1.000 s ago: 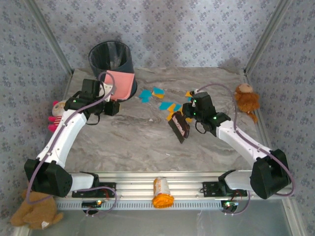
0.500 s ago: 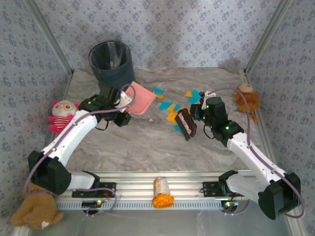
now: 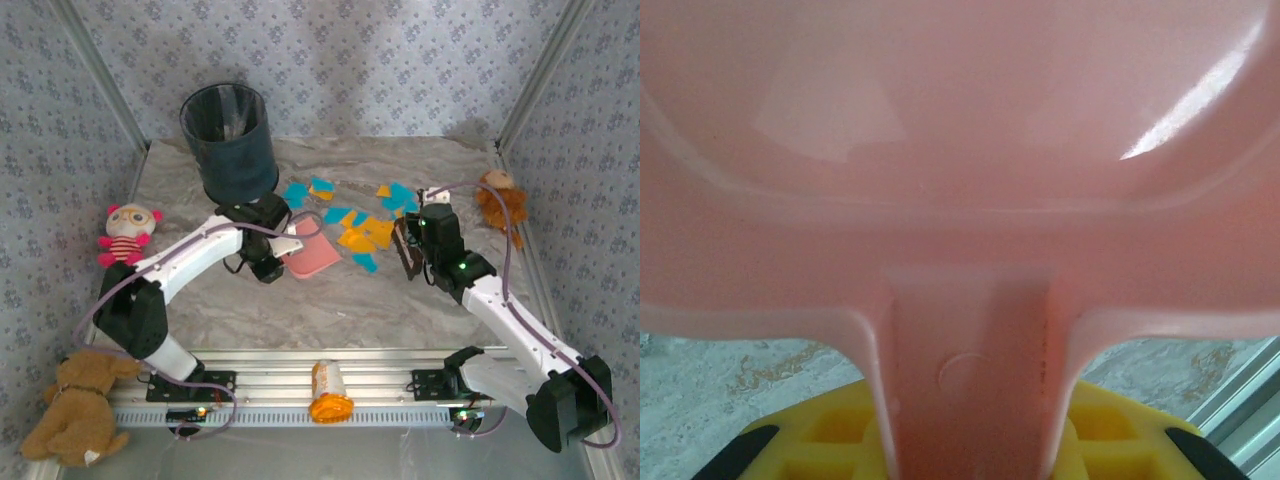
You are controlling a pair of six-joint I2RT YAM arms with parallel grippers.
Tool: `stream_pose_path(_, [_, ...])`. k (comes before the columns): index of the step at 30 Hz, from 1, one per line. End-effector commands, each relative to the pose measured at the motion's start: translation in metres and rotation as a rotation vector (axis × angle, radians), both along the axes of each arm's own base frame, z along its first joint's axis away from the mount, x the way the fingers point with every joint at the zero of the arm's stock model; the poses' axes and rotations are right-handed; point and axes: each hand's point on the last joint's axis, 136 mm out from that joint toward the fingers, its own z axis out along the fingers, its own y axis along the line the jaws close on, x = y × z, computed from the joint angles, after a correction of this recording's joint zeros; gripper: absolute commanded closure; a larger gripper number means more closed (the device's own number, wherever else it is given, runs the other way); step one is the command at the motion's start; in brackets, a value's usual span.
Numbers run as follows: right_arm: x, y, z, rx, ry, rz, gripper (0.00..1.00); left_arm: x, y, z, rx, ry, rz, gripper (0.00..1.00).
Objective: Sweep away the paper scraps from the table
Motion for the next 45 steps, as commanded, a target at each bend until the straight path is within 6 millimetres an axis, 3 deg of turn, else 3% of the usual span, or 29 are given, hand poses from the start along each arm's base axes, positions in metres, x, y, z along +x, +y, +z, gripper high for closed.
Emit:
stream_pose_path(1, [0.006, -0.003, 0.027, -0.070, -0.136, -0.006, 1.00, -0.006, 0.001, -0.001, 0.071, 0.036, -0.063, 1.00])
stream_pose_path(15, [0.022, 0.012, 0.020, -0.190, -0.175, 0.029, 1.00, -0.003, -0.022, -0.032, 0.163, 0.169, -0.128, 1.00])
stream_pose_path(26, [0.027, 0.030, -0.008, -0.196, -0.076, 0.090, 1.00, 0.010, -0.031, -0.045, 0.214, 0.202, -0.126, 1.00])
stream_pose_path(45, [0.003, 0.087, -0.026, -0.078, 0.015, 0.278, 1.00, 0.006, -0.033, -0.054, 0.249, 0.268, -0.131, 1.00])
